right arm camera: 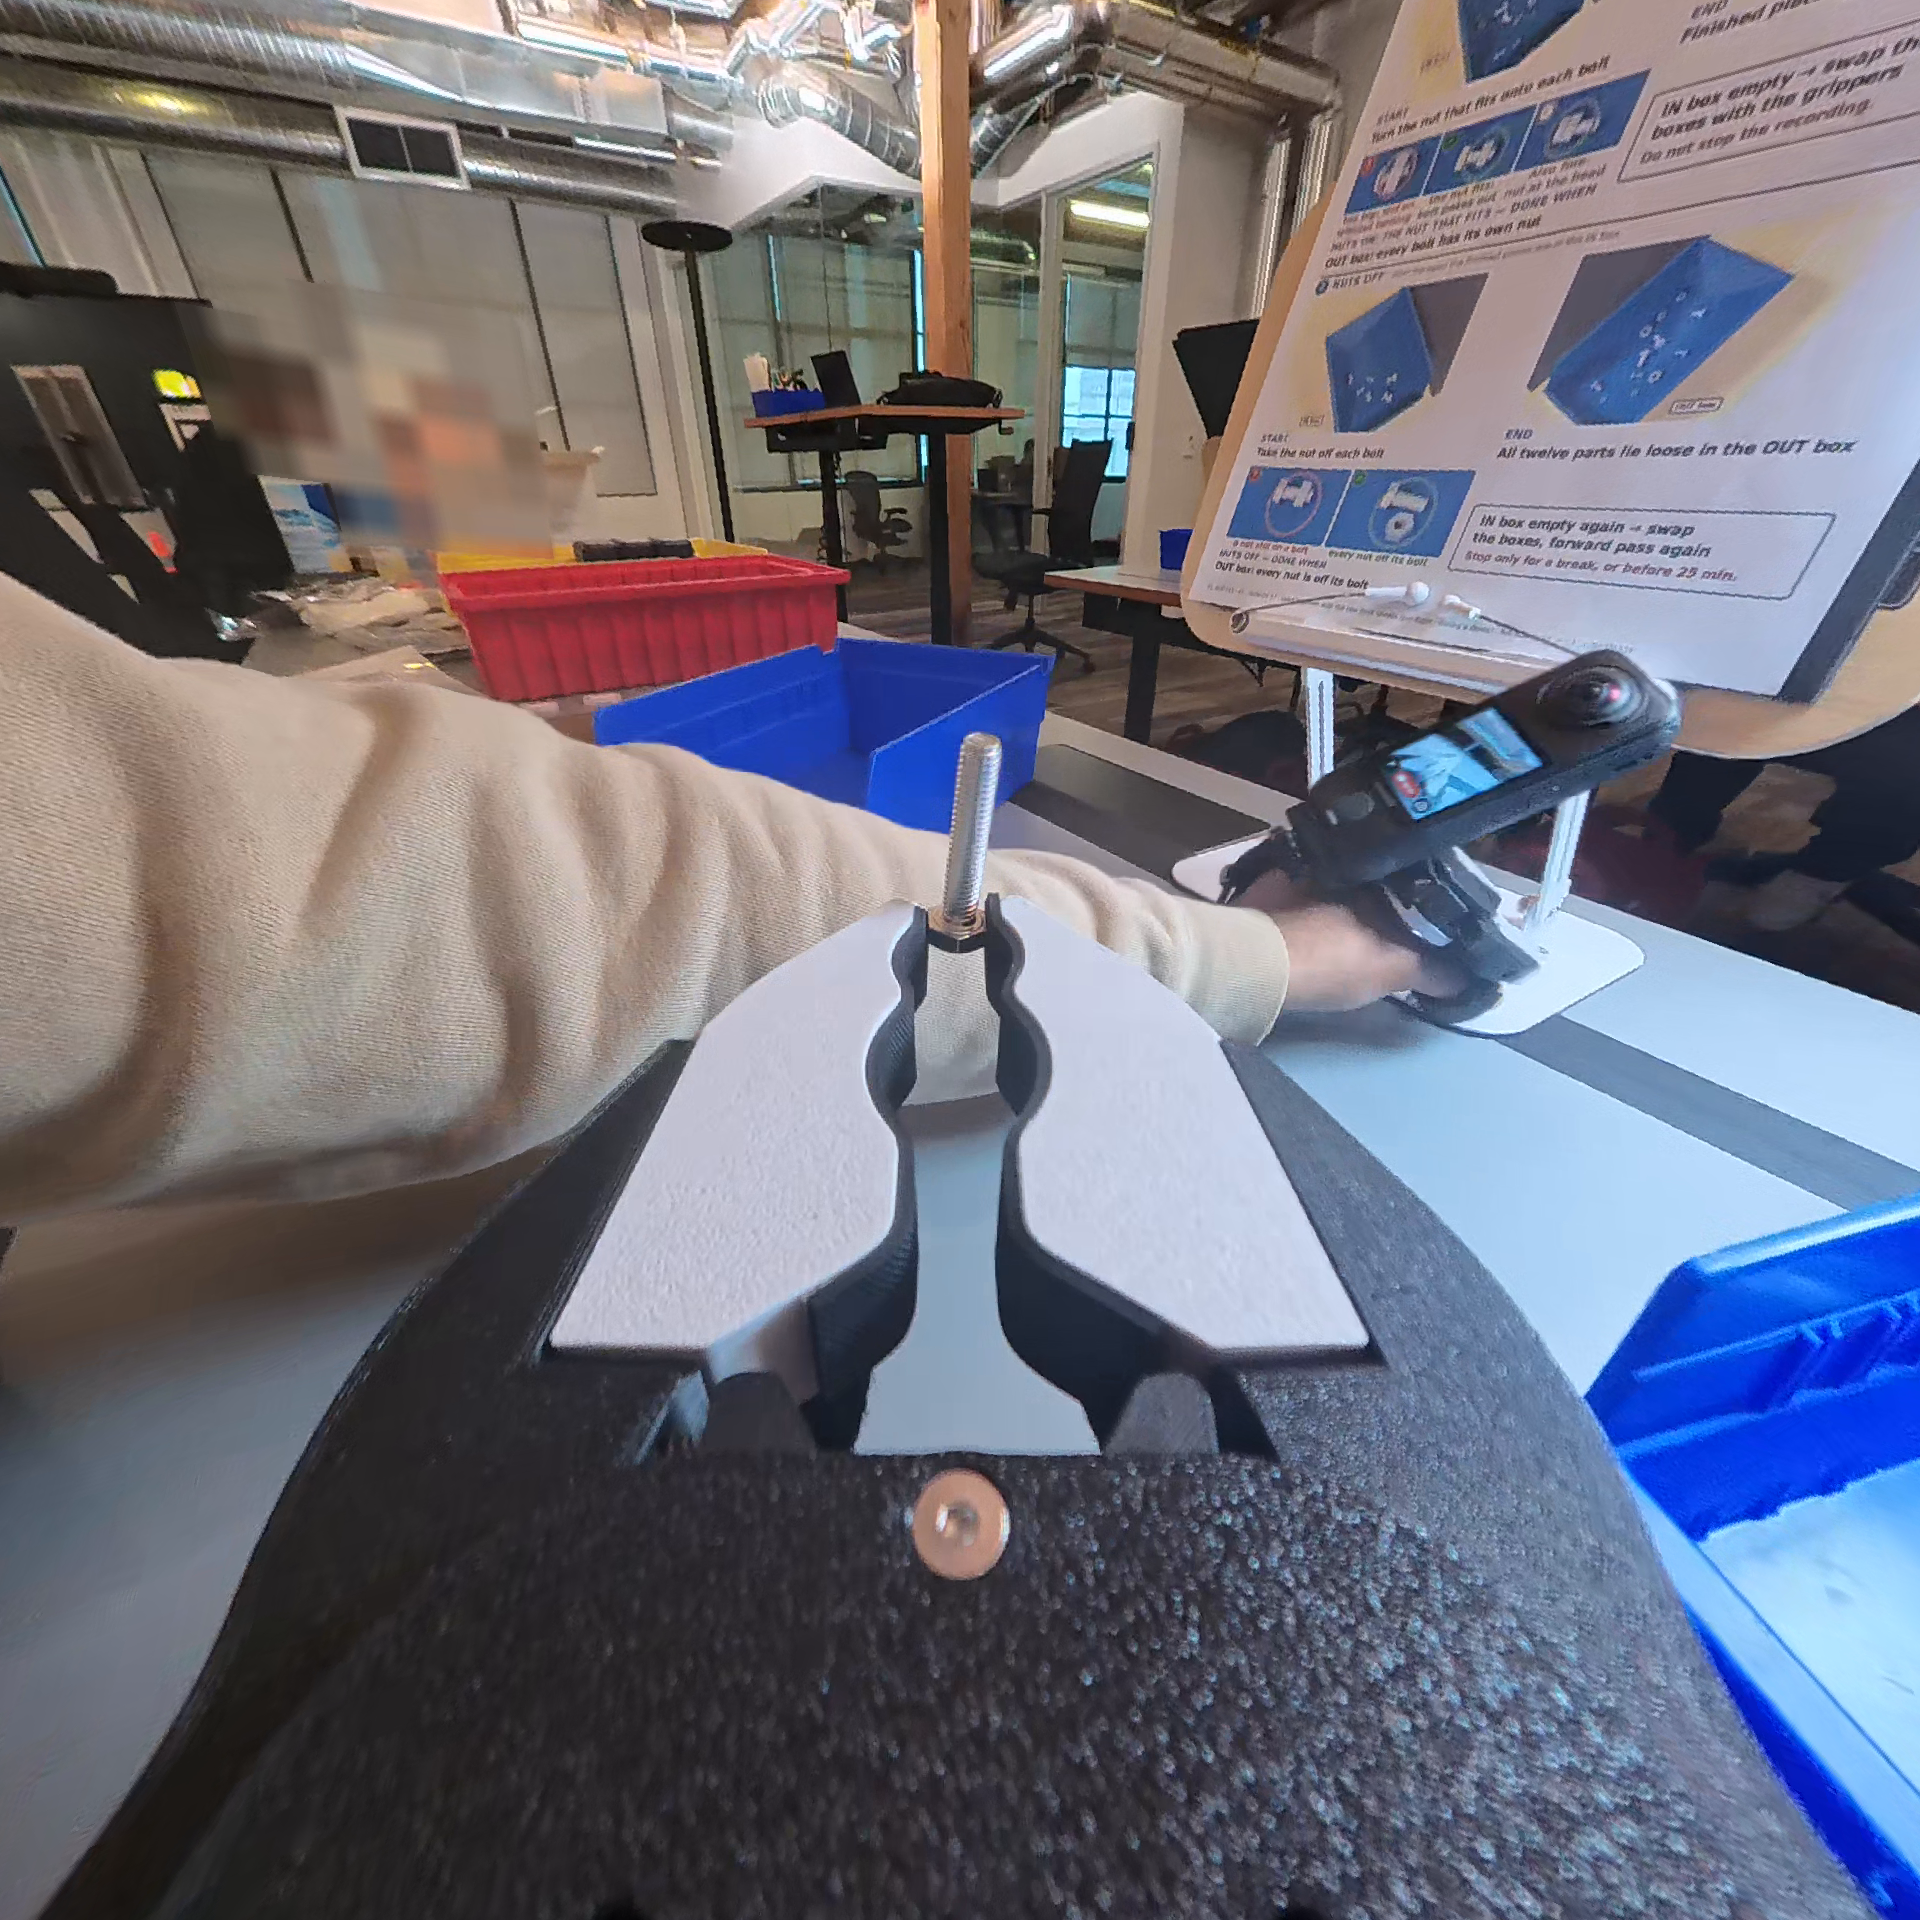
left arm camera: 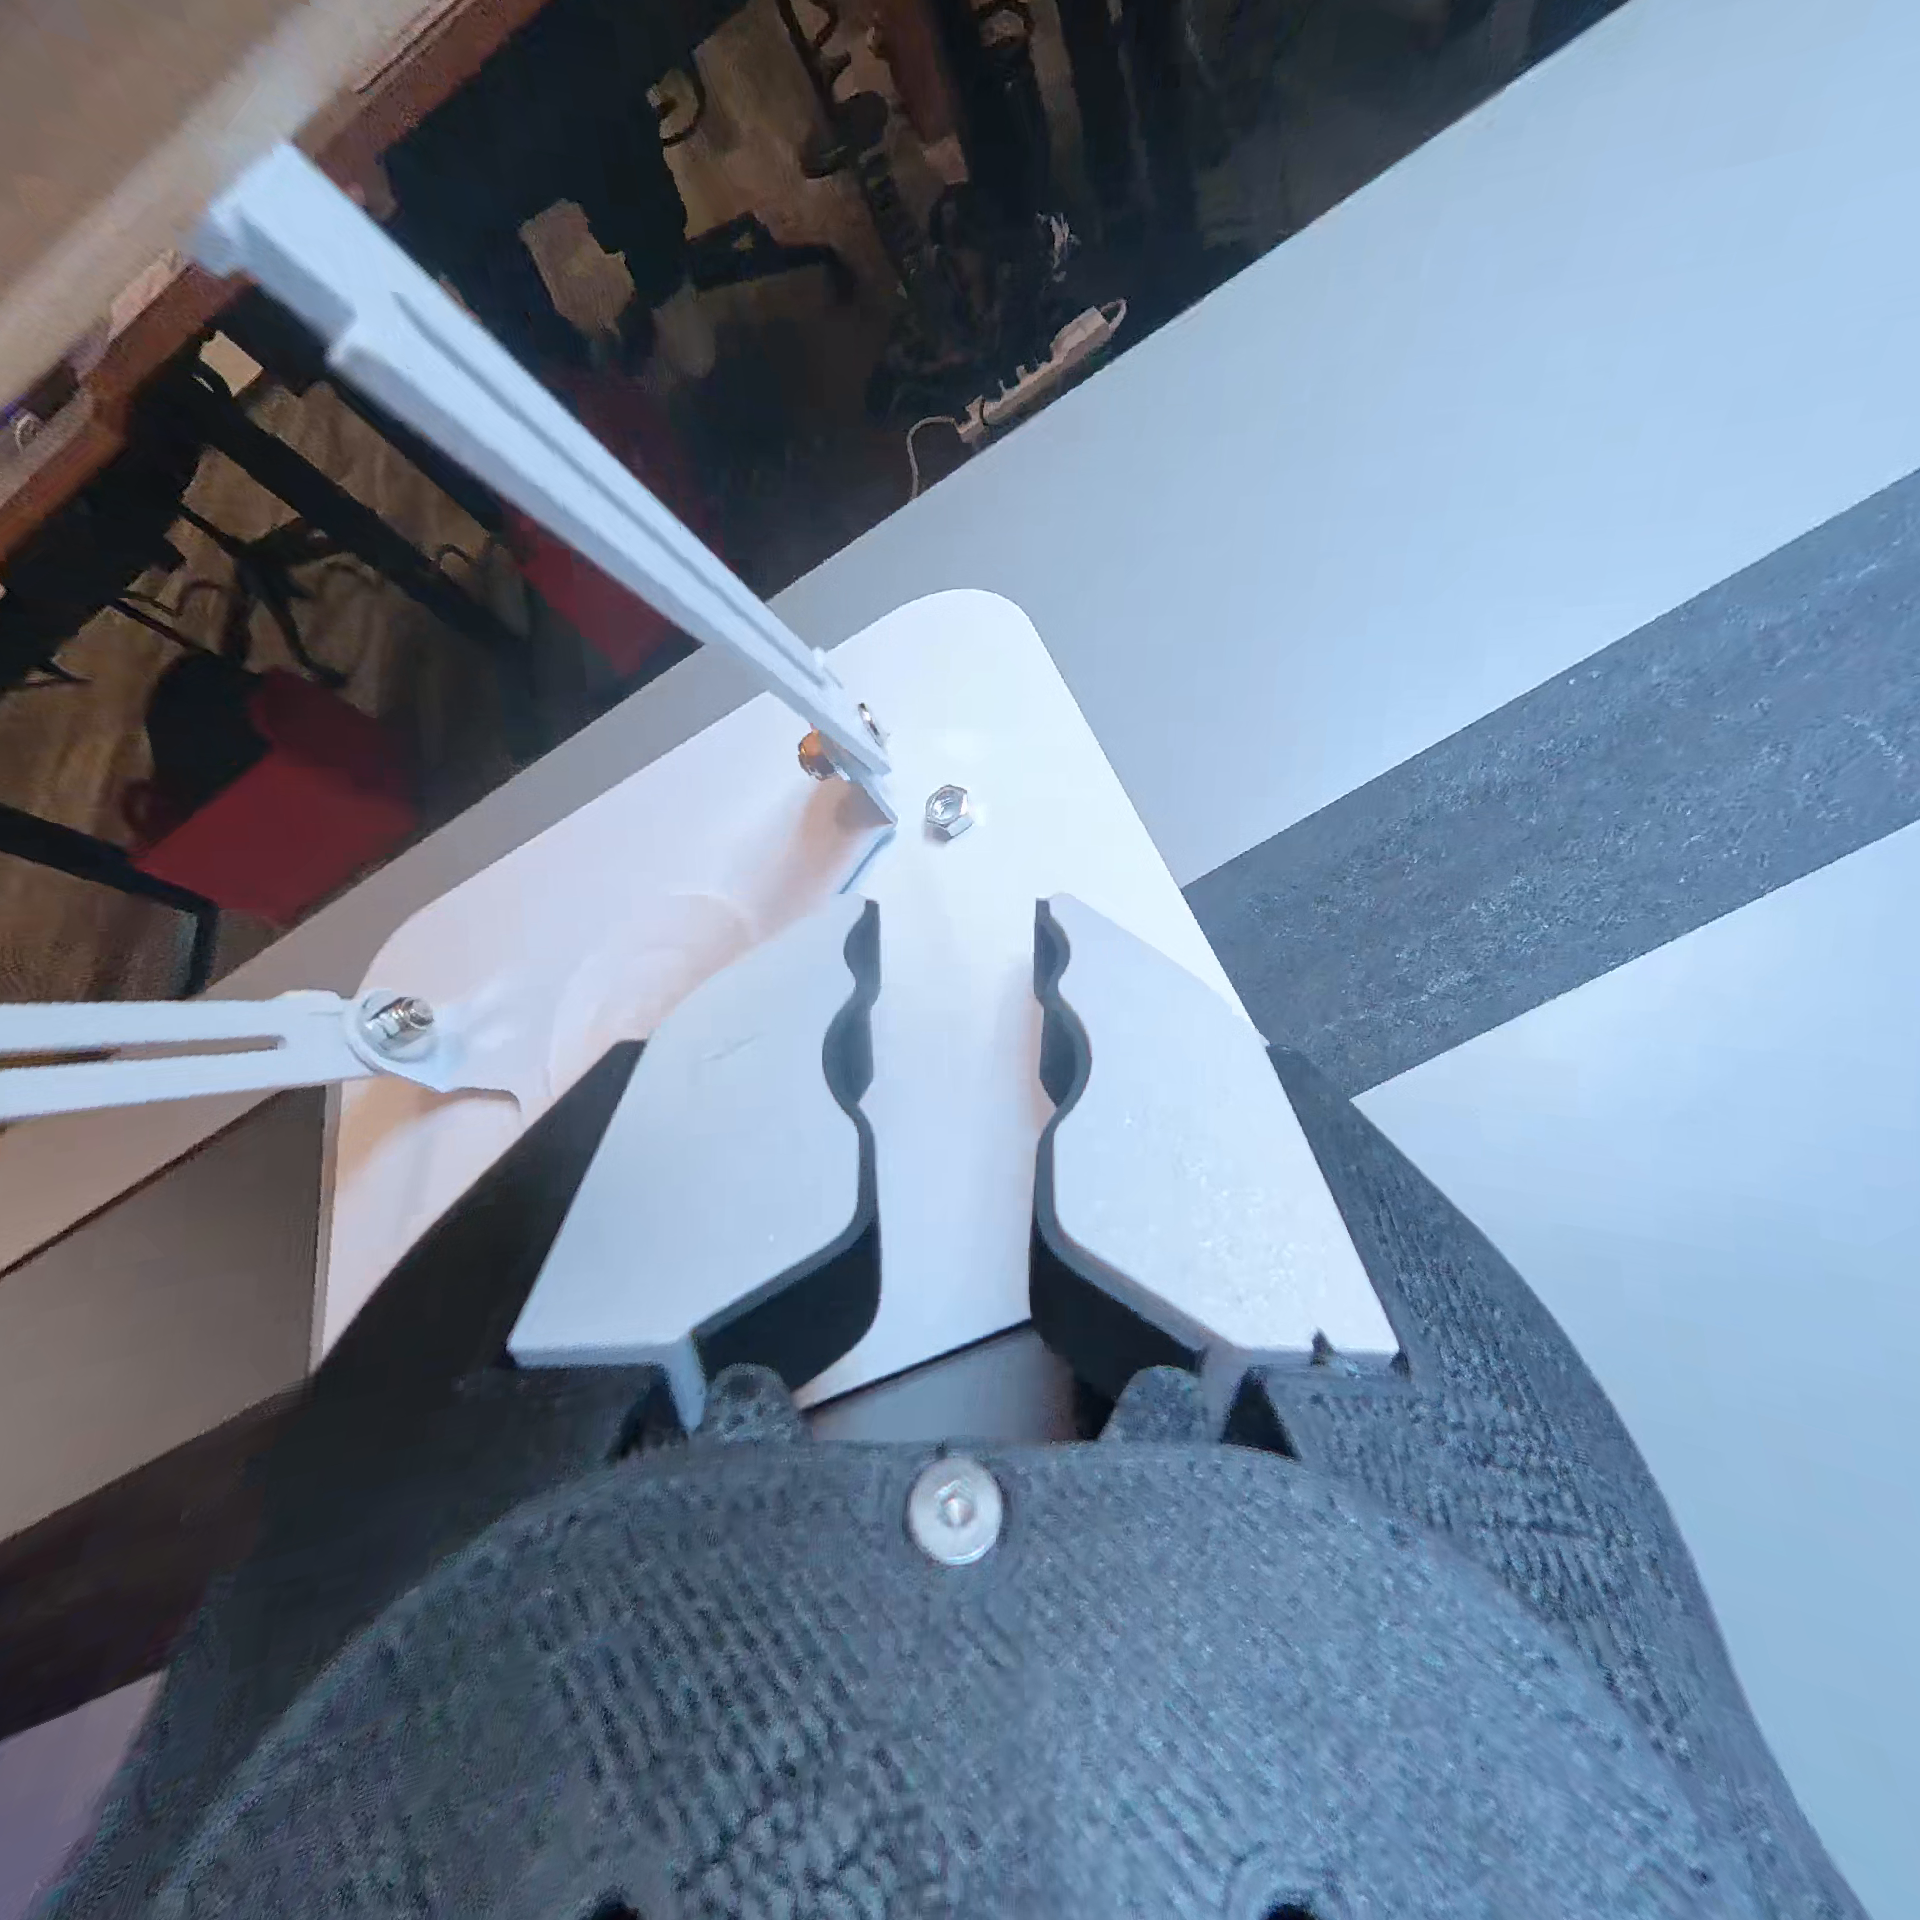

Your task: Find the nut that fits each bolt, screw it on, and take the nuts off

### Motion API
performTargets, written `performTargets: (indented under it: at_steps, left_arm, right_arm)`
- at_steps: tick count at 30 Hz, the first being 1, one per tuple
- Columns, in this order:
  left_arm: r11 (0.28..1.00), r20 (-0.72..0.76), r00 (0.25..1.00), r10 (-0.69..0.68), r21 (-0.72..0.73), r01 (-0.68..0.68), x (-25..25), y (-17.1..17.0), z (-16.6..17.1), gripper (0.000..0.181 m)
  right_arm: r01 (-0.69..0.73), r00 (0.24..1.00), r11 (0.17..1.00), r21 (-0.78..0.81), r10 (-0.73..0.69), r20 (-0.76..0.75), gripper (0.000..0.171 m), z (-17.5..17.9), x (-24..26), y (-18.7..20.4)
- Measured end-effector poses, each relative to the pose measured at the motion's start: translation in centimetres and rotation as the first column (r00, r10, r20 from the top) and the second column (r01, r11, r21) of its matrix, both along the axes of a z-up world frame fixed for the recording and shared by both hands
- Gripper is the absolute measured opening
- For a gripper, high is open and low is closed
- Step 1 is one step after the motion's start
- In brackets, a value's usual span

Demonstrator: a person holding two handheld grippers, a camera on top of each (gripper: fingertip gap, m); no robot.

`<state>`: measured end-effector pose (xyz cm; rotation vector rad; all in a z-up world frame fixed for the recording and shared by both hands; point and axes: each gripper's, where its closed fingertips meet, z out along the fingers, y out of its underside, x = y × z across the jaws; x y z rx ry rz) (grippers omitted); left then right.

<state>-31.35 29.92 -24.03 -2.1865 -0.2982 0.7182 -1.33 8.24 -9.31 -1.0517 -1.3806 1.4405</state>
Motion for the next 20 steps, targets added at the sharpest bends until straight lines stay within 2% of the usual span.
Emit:
performTargets:
  at_steps: [1, 4, 9, 17, 20]
  left_arm:
    - [1.000, 0.002, 1.000, -0.014, -0.027, 0.014, 0.0, 0.3, -0.1, 0.032]
    - [0.998, 0.047, 0.999, -0.027, -0.058, 0.030, 0.1, 1.3, -0.4, 0.036]
    - [1.000, 0.119, 0.993, -0.015, 0.019, 0.013, 0.7, 2.7, -0.5, 0.033]
    - [0.996, 0.073, 0.997, 0.019, 0.080, -0.025, -0.4, 2.9, 0.2, 0.037]
    - [0.989, 0.044, 0.999, 0.005, 0.148, -0.012, -1.2, 3.0, 1.0, 0.049]
  right_arm:
    - [-0.002, 1.000, 1.000, -0.001, 0.002, -0.001, 0.010, 0.1, 0.0, 0.0]
    - [-0.001, 1.000, 1.000, -0.010, 0.001, 0.006, 0.010, 0.0, -0.1, 0.2]
    - [0.003, 1.000, 1.000, -0.014, -0.003, 0.013, 0.010, -0.1, -0.1, 0.4]
    - [0.001, 1.000, 1.000, -0.018, -0.001, 0.023, 0.010, -0.5, -0.2, 0.5]
    - [0.000, 1.000, 1.000, -0.020, 0.001, 0.025, 0.010, -0.5, -0.3, 0.5]
